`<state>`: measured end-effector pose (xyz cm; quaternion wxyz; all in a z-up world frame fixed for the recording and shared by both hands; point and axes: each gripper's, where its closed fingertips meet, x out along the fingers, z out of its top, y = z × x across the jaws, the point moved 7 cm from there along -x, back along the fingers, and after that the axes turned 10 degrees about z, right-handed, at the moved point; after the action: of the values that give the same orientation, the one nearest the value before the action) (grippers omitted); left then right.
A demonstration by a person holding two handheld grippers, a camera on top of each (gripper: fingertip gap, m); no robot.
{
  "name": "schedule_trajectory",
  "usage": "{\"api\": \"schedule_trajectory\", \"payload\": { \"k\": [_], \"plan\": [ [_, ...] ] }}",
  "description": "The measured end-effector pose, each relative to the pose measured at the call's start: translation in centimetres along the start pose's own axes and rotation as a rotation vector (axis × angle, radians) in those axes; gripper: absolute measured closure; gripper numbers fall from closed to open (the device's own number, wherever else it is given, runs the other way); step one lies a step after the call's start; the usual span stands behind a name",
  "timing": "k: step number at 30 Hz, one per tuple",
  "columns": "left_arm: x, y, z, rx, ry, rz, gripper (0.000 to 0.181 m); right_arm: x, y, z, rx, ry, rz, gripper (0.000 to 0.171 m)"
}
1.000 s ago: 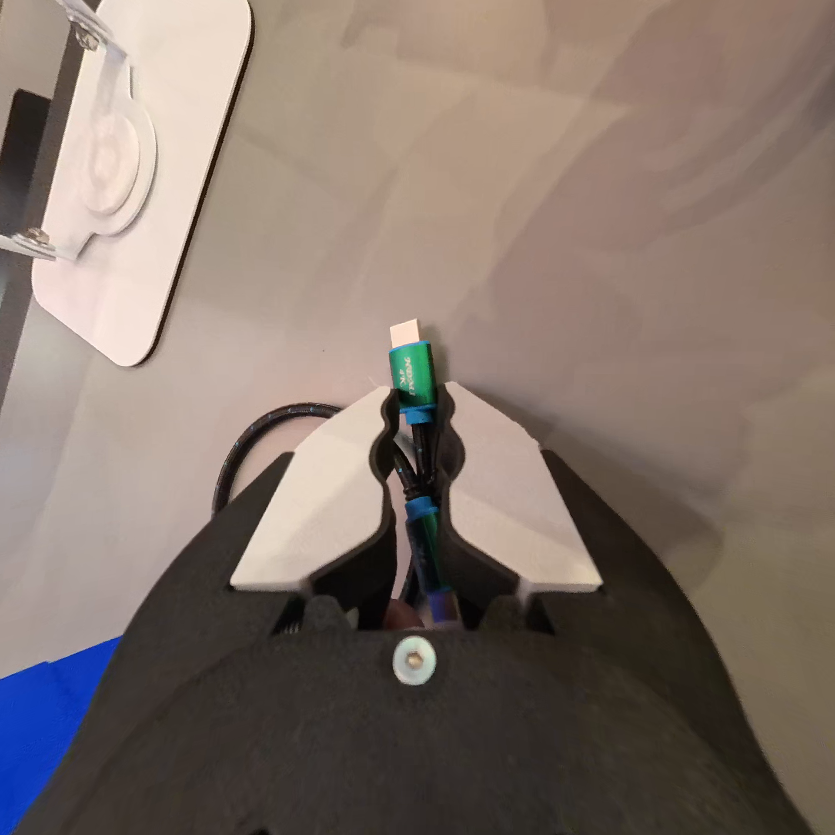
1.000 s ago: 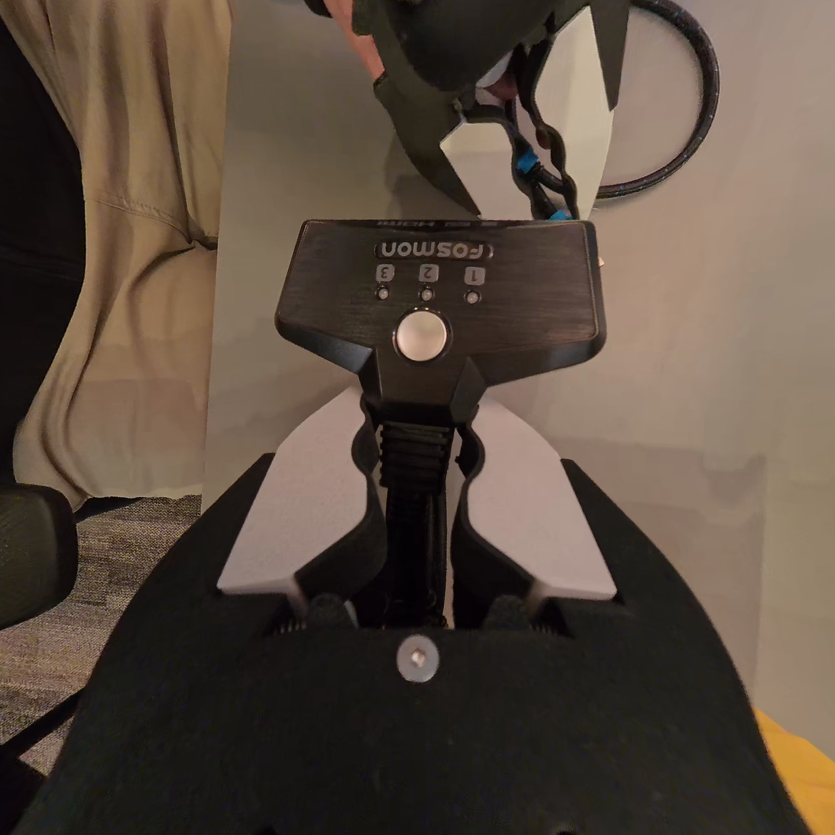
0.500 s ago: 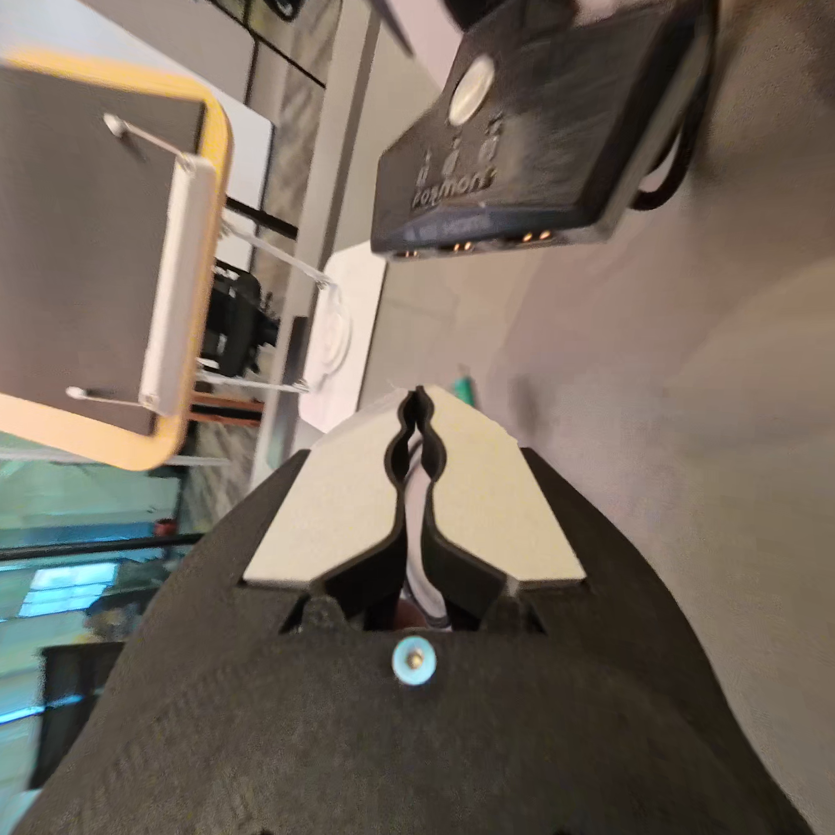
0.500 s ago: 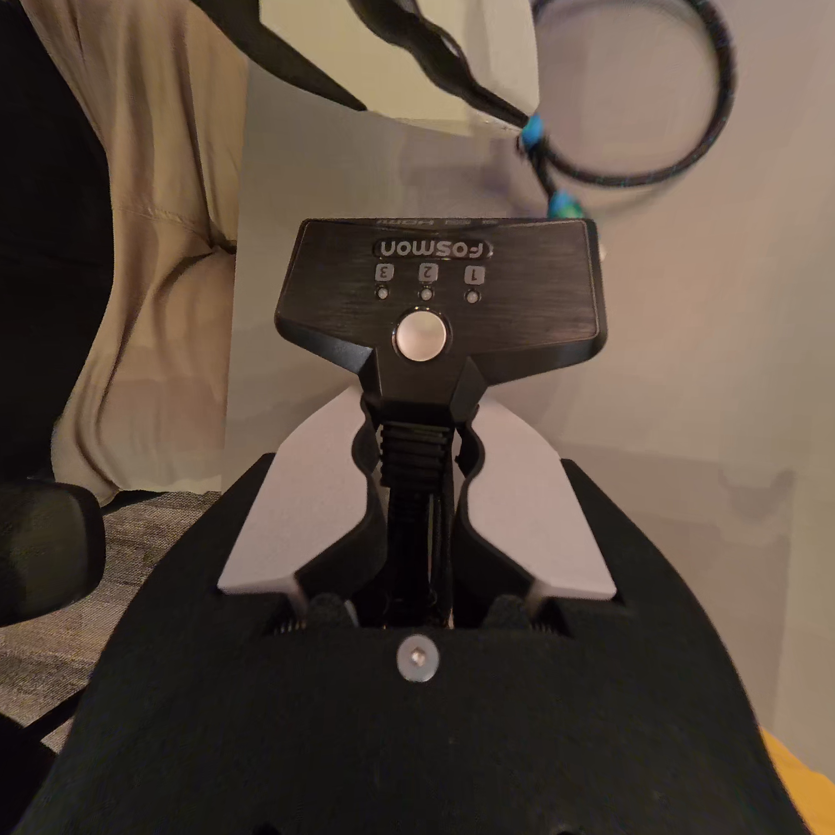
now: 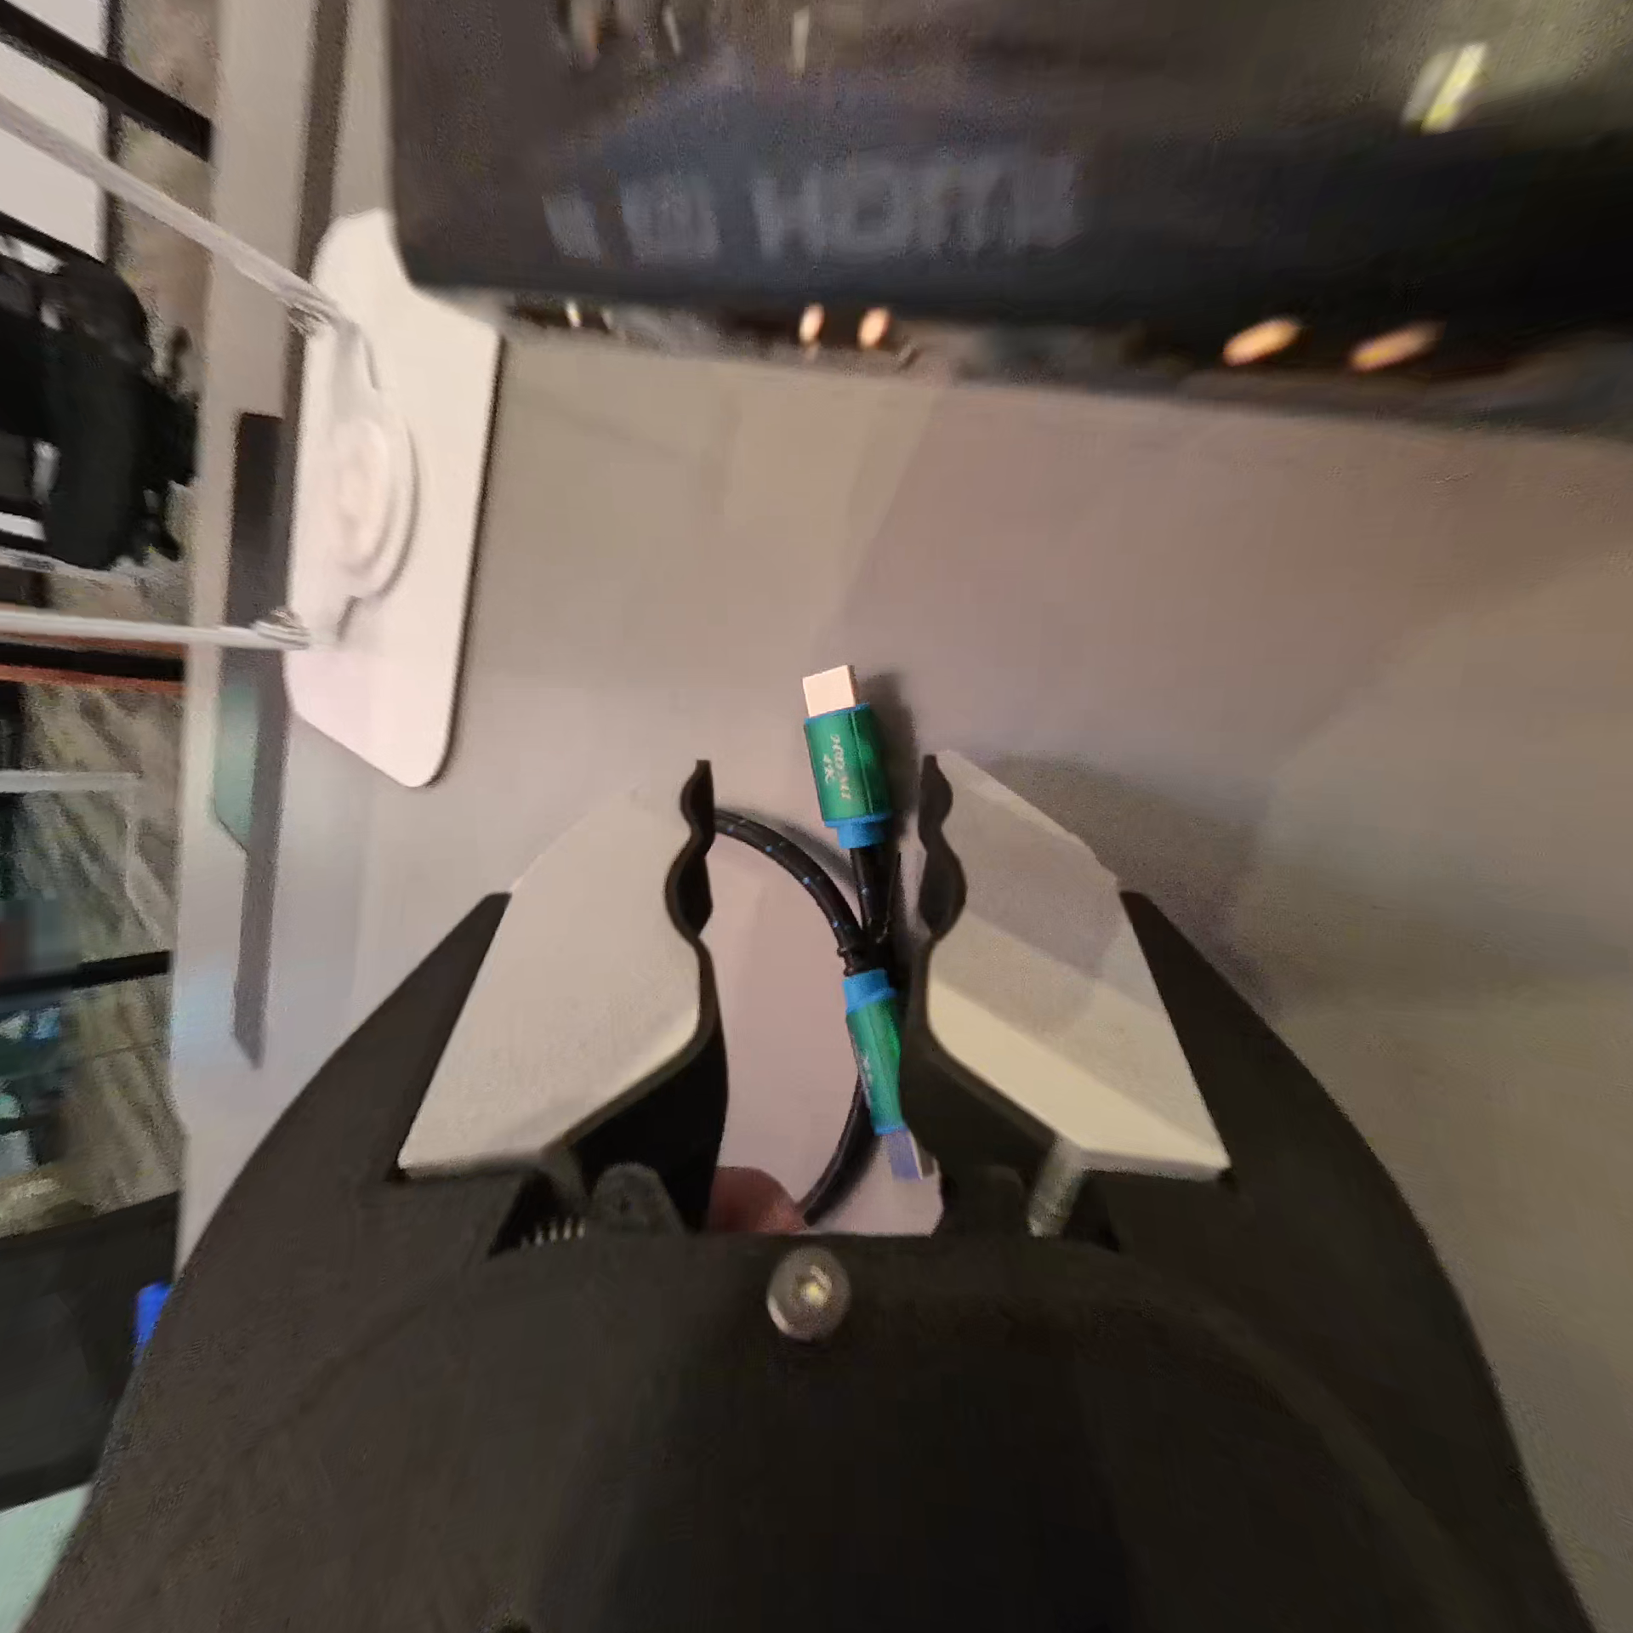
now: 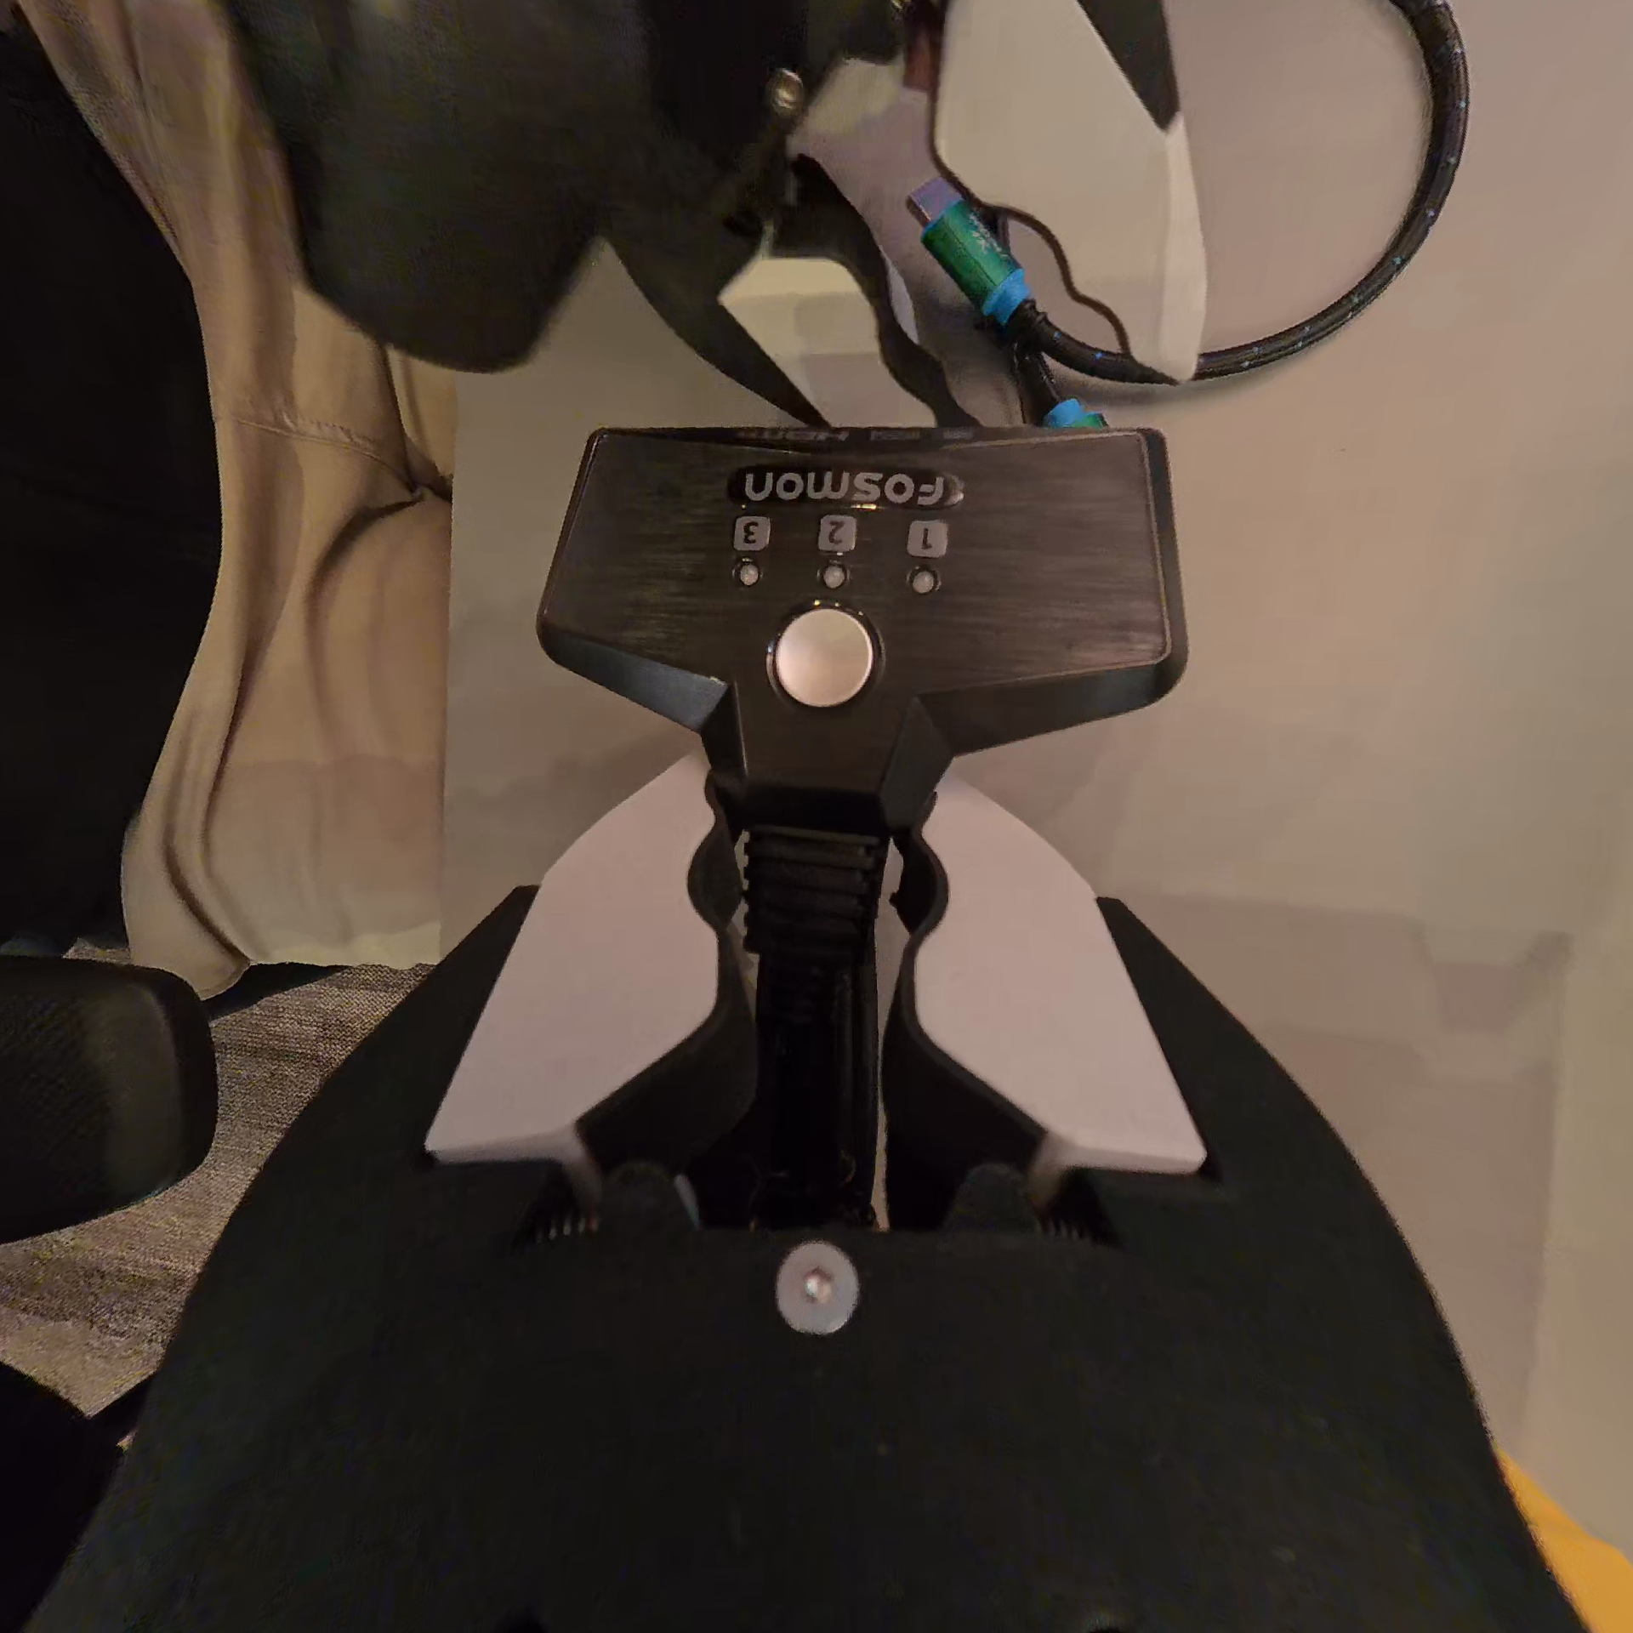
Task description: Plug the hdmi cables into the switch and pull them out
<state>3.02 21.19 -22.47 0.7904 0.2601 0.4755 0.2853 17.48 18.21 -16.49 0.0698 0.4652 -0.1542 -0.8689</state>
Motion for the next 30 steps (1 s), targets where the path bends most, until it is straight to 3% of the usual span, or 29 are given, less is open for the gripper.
{"api": "schedule_trajectory", "payload": {
  "k": [2,6,13,24,30],
  "plan": [
    [1.1,0.0,-0.4,-0.071,0.025,-0.052,0.139,-0.1,0.0,-0.1,-0.001,-0.004,0.0,0.14],
    [2.2,0.1,-0.9,-0.206,0.043,-0.166,0.162,-0.3,-0.3,-0.3,-0.002,-0.019,0.003,0.14],
    [2.8,0.6,-1.2,-0.323,0.046,-0.186,0.164,-0.5,-0.5,-0.3,-0.014,-0.031,0.003,0.14],
    [1.4,-0.1,-0.8,-0.335,0.002,-0.246,0.165,-0.7,-0.4,-0.3,-0.024,-0.041,0.003,0.14],
    [0.4,-1.6,-0.8,-0.227,-0.019,-0.266,0.164,-0.7,-0.4,-0.4,-0.024,-0.041,0.006,0.14]
  ]
}}
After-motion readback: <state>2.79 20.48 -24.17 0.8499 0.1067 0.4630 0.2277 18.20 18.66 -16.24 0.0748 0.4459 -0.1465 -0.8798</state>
